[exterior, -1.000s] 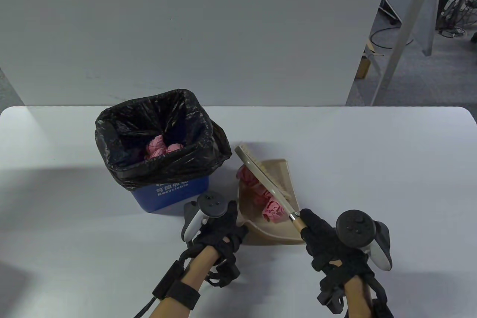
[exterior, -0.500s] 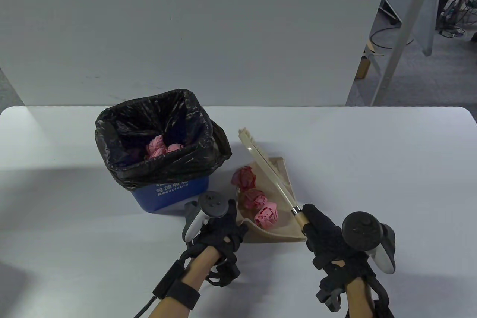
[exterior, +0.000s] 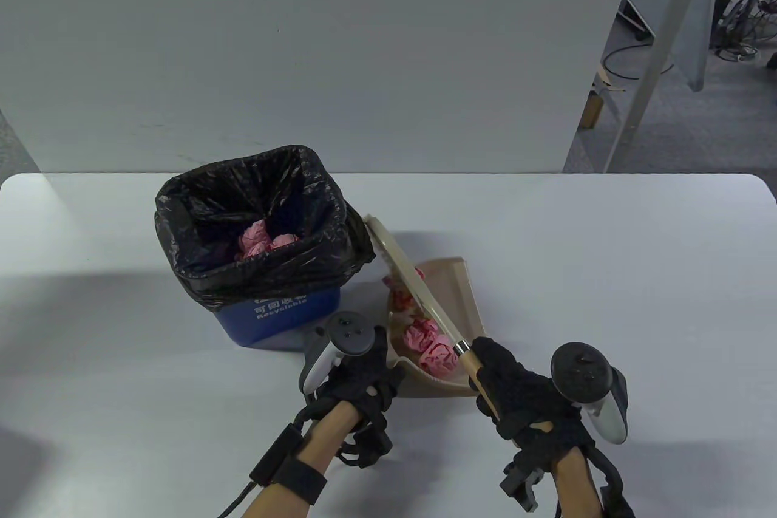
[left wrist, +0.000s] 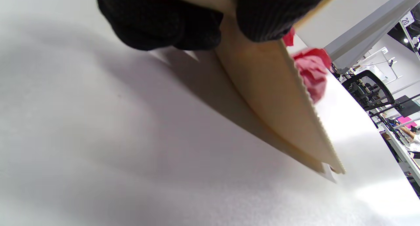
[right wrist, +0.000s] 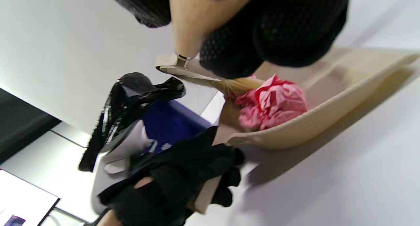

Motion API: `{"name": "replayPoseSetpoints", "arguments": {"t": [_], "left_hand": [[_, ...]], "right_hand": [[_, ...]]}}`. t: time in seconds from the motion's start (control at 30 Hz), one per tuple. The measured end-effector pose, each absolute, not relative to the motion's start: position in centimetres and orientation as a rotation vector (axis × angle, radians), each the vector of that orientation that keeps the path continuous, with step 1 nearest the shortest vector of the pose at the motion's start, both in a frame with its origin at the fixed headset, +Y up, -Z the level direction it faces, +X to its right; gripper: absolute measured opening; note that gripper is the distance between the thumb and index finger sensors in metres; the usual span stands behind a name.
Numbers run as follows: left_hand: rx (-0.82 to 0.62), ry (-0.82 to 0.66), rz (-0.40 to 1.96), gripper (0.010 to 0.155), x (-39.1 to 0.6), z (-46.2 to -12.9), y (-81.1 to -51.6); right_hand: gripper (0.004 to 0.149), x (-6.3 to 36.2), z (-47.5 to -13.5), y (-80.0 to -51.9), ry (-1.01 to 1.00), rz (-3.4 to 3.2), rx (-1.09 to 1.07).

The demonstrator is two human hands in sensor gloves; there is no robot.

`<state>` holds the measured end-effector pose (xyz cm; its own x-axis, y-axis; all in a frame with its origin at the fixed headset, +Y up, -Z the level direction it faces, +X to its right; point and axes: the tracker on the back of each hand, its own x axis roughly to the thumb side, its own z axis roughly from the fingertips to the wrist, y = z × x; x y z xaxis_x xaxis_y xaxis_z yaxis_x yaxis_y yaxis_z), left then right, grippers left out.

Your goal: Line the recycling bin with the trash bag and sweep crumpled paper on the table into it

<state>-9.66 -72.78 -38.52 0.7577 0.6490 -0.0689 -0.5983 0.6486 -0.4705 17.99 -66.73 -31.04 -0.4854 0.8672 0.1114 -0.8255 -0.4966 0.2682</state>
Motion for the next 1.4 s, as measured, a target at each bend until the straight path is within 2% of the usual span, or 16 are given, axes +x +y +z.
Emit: {"name": "replayPoseSetpoints", "arguments": {"t": [0.6, 0.97, 1.4], "left_hand": [[-0.426, -0.086, 0.67, 0.081, -9.5, -38.3, -72.3], [-0.414, -0.07, 0.669, 0.08, -9.7, -38.4, -72.4], [-0.414, -0.073, 0.68, 0.081, -9.9, -38.6, -72.6]], "right_hand": [[0.057, 20.4, -30.7, -66.5, 0.225, 2.124, 0.032], [0.057, 21.0, -30.2, -65.8, 0.408, 2.199, 0.152], [0.056, 22.6, -29.7, -65.1, 0.259, 2.134, 0.137]]}}
